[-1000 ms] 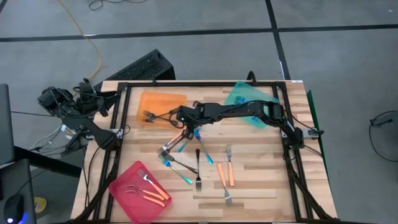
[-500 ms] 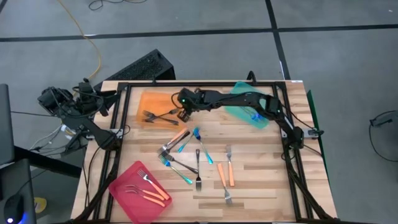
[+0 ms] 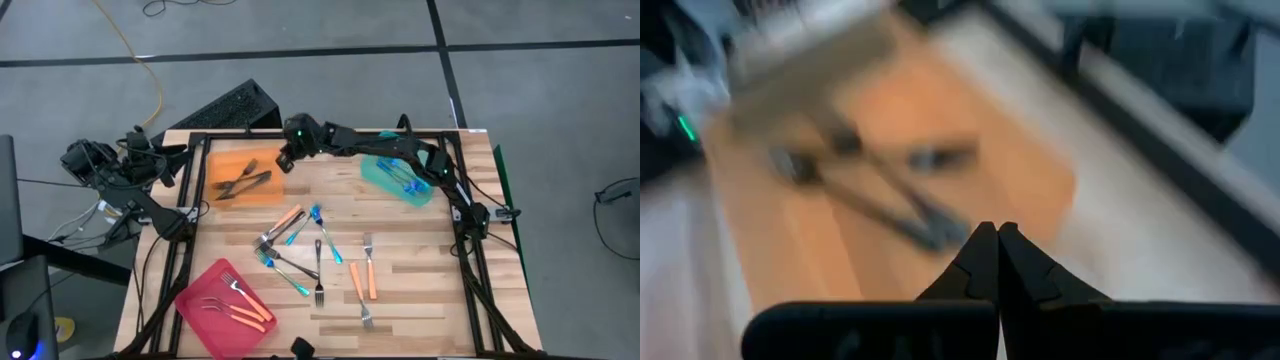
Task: Sort silverware by color (type)
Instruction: Adjust the orange bin
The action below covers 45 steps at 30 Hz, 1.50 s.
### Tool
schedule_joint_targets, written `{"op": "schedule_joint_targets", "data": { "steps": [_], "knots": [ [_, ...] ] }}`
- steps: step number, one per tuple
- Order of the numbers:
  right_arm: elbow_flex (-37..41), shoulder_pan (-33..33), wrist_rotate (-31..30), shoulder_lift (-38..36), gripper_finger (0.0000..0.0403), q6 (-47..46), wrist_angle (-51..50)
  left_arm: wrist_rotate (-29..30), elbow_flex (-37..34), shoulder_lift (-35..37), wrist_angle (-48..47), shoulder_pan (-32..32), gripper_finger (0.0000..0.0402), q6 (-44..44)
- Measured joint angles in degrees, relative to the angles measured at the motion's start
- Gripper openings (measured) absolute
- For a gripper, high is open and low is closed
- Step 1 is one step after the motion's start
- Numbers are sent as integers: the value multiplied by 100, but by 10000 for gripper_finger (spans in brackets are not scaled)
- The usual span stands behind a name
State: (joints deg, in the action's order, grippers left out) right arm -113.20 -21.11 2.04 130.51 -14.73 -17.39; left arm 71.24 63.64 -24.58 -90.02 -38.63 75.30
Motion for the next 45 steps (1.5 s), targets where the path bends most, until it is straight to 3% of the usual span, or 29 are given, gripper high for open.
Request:
{"op": "schedule_joint_targets", "data": {
  "steps": [5, 9, 13, 17, 21, 30, 42, 45],
  "knots": [
    [-730, 29, 500, -27, 15, 161, -649, 2, 0, 0, 0, -2, 197, -6],
    [-1053, 426, 640, -32, 15, 428, -805, 6, 0, 0, 0, 0, 197, -67],
    [-1010, 893, 262, 13, 15, 637, -673, 10, 0, 0, 0, -1, 197, -73],
    [-932, 1199, -565, 265, 15, 864, -172, 8, 0, -2, 0, -1, 197, -69],
    [-933, 1273, -786, 587, 15, 764, 155, -4, 0, -2, 1, -1, 197, -17],
    [-921, 1369, -654, 1039, 15, 556, -184, -71, 0, -2, 0, 0, 197, 90],
    [-919, 1514, -519, 1001, 15, 1011, -1390, -96, 0, -1, 0, 0, 197, 101],
    [-921, 1559, -472, 936, 15, 1027, -1259, -94, 0, 0, 0, 0, 197, 101]
  ]
}}
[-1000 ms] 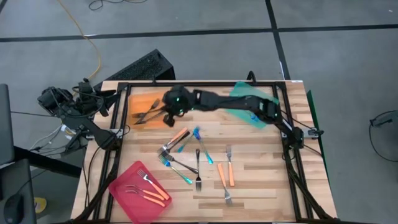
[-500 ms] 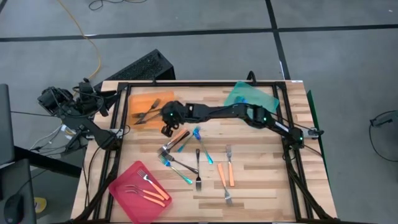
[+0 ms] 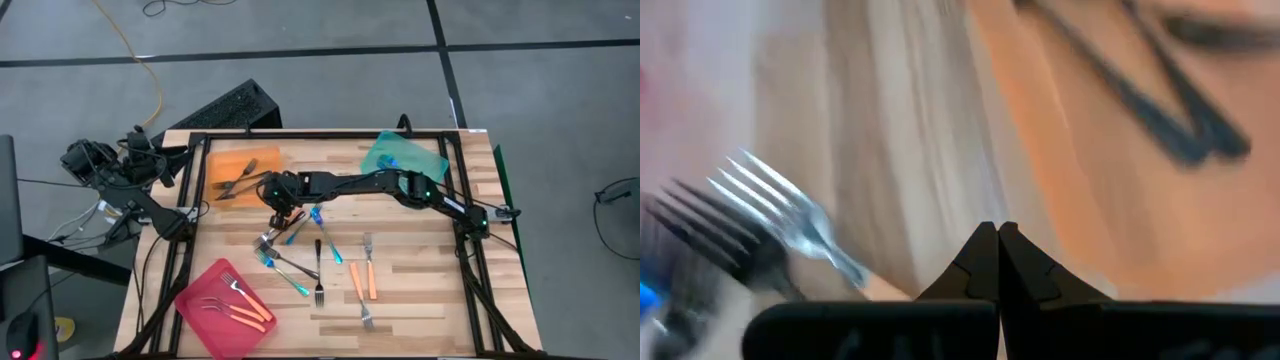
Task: Sort silverware by color (type)
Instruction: Adjust the orange bin
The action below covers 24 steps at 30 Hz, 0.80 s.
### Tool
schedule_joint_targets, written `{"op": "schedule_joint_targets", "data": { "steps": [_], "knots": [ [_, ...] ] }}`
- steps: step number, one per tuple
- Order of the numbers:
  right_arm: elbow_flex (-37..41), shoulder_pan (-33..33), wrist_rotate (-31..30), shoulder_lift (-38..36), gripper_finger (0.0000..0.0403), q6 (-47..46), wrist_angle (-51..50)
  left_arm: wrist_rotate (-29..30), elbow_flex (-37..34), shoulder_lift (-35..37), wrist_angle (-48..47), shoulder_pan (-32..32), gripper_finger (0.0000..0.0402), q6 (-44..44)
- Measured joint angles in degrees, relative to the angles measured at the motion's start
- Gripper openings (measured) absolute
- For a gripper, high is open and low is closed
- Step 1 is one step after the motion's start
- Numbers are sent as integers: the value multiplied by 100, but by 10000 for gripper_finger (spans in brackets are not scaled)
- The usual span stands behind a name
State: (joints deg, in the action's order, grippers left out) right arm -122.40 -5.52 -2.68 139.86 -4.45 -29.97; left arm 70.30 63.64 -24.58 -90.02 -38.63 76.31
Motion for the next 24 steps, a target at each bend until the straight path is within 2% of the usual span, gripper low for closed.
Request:
{"op": "schedule_joint_targets", "data": {
  "steps": [7, 11, 15, 20, 24],
  "knots": [
    [-106, -29, -411, -200, 15, -295, 924, -20, 0, -2, 0, 0, 196, 62],
    [-71, -132, -457, -150, 15, -542, 757, -651, -12, -159, -4, 0, 182, 89],
    [-71, -139, -474, -643, 15, -353, 501, -1206, -289, -552, 7, 115, 126, 305],
    [-112, -163, -754, -1929, 15, -74, -160, -1970, -804, -1046, 10, 476, 19, 936],
    [-80, -143, -1342, -2643, 15, 420, -590, -2702, -1187, -1362, -2, 872, 2, 1520]
  ]
}}
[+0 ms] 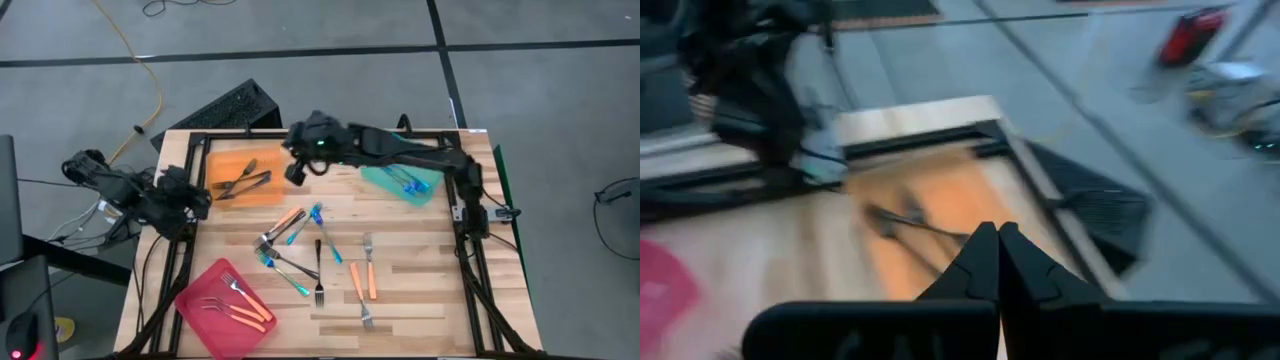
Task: Sort silverware by color (type)
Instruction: Adjust the orange bin
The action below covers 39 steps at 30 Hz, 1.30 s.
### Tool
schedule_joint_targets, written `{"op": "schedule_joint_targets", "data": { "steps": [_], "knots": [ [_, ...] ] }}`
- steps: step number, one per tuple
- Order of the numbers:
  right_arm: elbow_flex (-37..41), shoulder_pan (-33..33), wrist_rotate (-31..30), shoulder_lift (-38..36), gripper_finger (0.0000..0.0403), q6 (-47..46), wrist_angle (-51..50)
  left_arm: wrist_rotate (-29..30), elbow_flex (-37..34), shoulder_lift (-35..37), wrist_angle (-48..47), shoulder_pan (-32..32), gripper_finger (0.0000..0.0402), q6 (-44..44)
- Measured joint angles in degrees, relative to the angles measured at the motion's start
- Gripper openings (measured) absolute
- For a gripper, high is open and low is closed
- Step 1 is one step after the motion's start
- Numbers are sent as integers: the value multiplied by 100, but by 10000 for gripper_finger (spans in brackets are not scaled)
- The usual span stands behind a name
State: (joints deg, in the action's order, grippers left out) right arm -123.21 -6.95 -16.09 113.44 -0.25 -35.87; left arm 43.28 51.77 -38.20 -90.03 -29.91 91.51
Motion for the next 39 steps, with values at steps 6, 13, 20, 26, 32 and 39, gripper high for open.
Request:
{"op": "schedule_joint_targets", "data": {
  "steps": [6, 13, 20, 26, 32, 39],
  "knots": [
    [-27, 21, -450, -939, 15, 358, -133, -807, -264, -493, 6, 697, 0, 734],
    [5, 22, -852, -1147, 15, 378, -560, -1181, -269, -1236, 32, 1780, 0, 373],
    [-1, 44, -857, -1117, 15, 481, -585, -1435, -271, -1971, 682, 3231, 0, -1714],
    [-3, 122, -818, -1113, 15, 487, -591, -1518, -415, -2279, 1622, 4398, 0, -3698],
    [-3, 170, -816, -1110, 15, 540, -696, -2052, -770, -2476, 2287, 5200, 0, -4664],
    [-3, 214, -805, -1107, 15, 538, -840, -2666, -1300, -2599, 2409, 5354, 0, -4687]
  ]
}}
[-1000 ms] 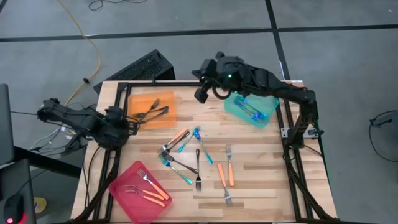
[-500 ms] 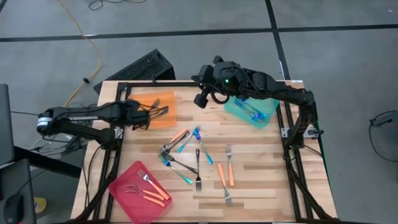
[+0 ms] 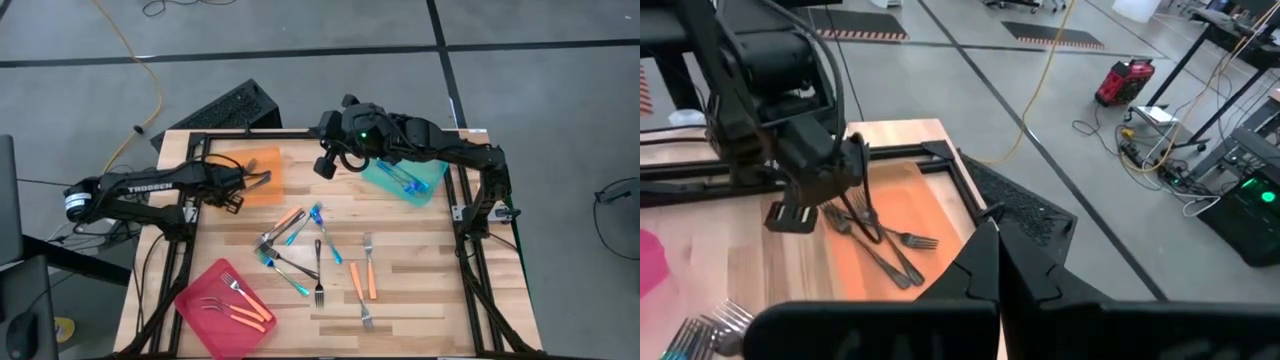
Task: Sort silverware by color (type)
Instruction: Adjust the orange bin
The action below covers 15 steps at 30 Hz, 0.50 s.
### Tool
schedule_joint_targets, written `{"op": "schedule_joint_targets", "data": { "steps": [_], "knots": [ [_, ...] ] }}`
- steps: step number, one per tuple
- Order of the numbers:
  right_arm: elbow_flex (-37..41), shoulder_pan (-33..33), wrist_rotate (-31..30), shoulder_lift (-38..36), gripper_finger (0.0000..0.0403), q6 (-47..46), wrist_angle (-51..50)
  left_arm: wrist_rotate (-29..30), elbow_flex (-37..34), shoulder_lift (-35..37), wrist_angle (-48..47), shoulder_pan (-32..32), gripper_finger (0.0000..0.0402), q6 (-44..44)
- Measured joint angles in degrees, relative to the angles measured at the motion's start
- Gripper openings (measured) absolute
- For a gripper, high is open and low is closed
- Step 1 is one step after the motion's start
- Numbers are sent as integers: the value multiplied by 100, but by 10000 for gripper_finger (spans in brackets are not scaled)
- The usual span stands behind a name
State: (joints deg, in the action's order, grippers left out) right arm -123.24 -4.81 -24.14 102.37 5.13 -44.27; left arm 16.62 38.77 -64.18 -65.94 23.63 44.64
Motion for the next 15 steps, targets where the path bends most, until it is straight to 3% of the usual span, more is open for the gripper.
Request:
{"op": "schedule_joint_targets", "data": {
  "steps": [8, 15],
  "knots": [
    [0, -7, 2, 0, 15, -42, -106, -838, -83, 4, 106, -390, 0, 823],
    [432, -27, 94, -11, 15, -735, -459, -1049, -68, 4, 650, -679, 0, 1234]
  ]
}}
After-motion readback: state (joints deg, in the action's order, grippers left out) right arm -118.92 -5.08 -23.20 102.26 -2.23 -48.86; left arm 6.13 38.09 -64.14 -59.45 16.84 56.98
